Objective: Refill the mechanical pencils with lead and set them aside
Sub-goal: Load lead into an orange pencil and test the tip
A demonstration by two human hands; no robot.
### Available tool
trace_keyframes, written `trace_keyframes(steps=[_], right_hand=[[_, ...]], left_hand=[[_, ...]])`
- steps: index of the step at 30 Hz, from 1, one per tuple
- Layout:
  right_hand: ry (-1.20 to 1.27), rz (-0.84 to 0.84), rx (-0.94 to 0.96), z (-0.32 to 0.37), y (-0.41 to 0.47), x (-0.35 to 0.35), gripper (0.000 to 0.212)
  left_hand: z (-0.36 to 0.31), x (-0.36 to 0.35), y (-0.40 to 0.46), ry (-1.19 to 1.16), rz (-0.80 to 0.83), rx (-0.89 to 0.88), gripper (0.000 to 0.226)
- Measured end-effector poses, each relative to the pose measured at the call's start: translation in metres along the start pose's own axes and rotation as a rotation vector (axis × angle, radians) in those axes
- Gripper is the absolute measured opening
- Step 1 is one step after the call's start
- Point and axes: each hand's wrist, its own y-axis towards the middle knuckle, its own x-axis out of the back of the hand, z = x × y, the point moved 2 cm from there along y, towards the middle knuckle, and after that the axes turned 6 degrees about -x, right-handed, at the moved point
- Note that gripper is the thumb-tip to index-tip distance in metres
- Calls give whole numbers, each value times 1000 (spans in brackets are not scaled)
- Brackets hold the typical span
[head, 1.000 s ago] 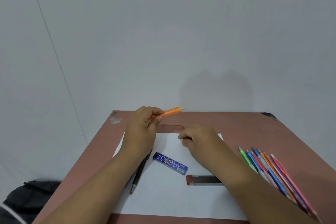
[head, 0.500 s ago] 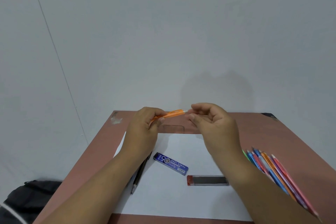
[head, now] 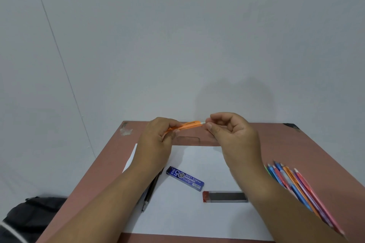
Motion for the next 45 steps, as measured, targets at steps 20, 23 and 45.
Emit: trace_keyframes(steps=[20,23,45], right_hand=[[-106,20,-15,1,0,2,17],[-100,27,-21,1,0,1,14],[629,170,-469,-11,2,-13,36]], left_hand=[[-1,0,-1,66,21,-118,25],[-1,-1,-1,65,34,-121,23],[-44,-7,-8,-143,123,-56,12]])
